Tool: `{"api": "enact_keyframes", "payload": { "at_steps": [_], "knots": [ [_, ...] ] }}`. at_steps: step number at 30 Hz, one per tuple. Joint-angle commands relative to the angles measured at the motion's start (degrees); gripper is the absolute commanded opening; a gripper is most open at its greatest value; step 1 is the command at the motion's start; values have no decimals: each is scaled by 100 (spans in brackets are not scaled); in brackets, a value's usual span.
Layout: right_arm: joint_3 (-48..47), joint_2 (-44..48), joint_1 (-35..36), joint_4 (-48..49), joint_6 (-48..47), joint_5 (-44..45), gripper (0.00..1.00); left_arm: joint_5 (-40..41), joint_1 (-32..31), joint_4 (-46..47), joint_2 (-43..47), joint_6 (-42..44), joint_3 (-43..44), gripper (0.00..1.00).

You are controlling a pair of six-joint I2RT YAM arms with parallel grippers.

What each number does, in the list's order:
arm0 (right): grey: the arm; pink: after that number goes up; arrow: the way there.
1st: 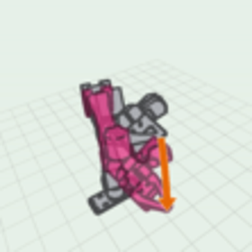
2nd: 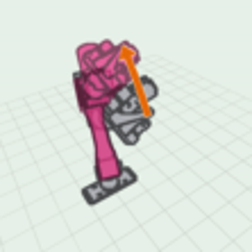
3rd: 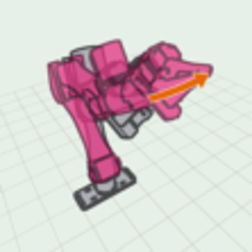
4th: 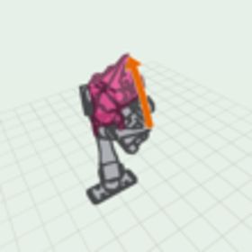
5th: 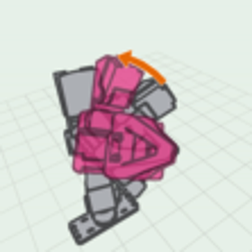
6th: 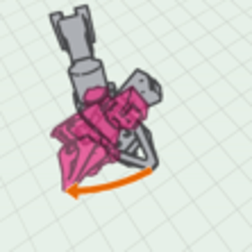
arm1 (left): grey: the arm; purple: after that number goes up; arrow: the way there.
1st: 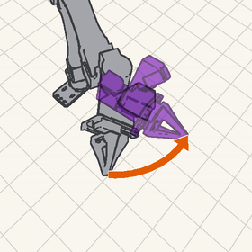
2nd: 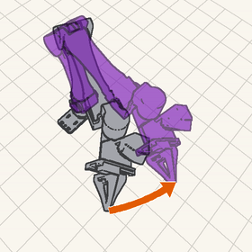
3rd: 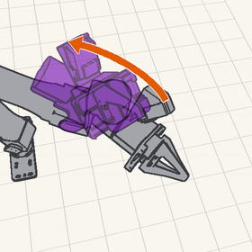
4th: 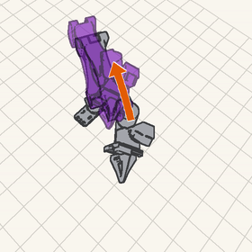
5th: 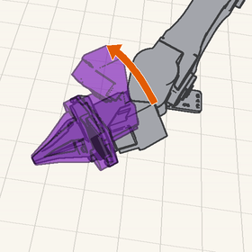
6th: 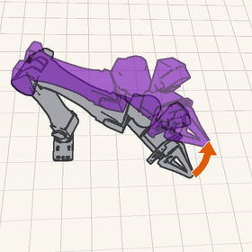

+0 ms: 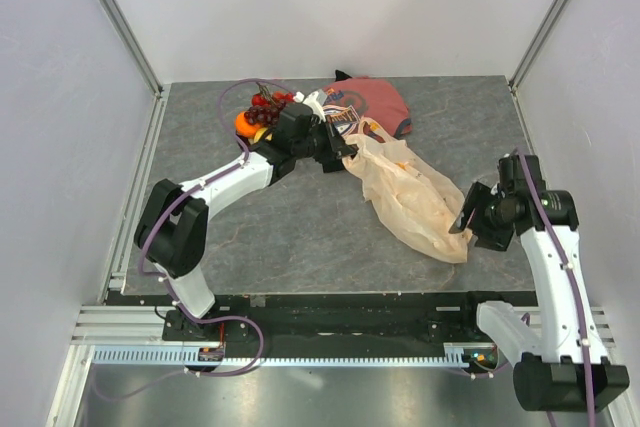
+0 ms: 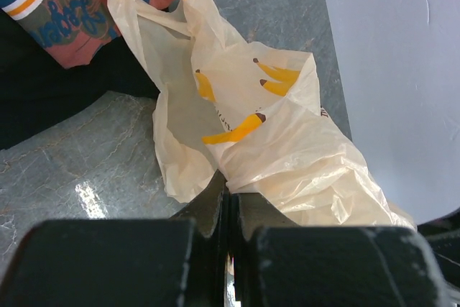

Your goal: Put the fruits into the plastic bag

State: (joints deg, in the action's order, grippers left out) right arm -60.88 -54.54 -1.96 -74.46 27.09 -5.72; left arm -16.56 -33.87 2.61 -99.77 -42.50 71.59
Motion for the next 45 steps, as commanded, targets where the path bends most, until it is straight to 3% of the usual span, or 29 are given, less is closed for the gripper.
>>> {"api": "enact_keyframes", "payload": {
  "at_steps": [1, 7, 11, 16, 18, 19, 21, 29, 32, 38, 40, 42, 45],
  "knots": [
    [400, 418, 46, -263, -134, -299, 69, 65, 38, -103, -43, -56, 285, 2],
    [903, 304, 81, -43, -169, -334, 68, -14, 38, -129, -8, -74, 285, 2],
    [859, 208, 81, 45, -187, -149, 53, 38, 64, -147, 45, -92, 233, 2],
    [648, 32, 81, 247, -257, 97, 44, 100, 187, -156, 335, -74, -22, 2],
    [683, -65, 81, 378, -301, 36, 32, 83, 249, -138, 466, -57, -180, 2],
    [683, -91, 81, 423, -310, -34, 14, 74, 266, -129, 510, -48, -233, 2],
    [578, -170, 81, 484, -327, 26, 0, 56, 380, -129, 624, -13, -400, 2],
    [-774, -635, 55, 660, -494, 1984, 0, -31, 1583, -226, 2247, 171, -1848, 2],
    [-899, -829, -68, 967, -635, 2259, 0, -172, 1848, -506, 2881, 574, -2218, 2],
    [-934, -1067, -323, 1565, -951, 2909, 0, -93, 1919, -1104, 3718, 1349, -2448, 2],
    [-1022, -1093, -367, 1592, -995, 2962, 1, -443, 1919, -1018, 4034, 1585, -2544, 2],
    [-1171, -1120, -358, 1540, -1127, 2831, 13, -1391, 1884, -834, 4105, 1710, -2624, 2],
    [-1356, -1006, -358, 1478, -1189, 2383, 66, -1851, 1428, -832, 3931, 1982, -2817, 2]
  ]
}}
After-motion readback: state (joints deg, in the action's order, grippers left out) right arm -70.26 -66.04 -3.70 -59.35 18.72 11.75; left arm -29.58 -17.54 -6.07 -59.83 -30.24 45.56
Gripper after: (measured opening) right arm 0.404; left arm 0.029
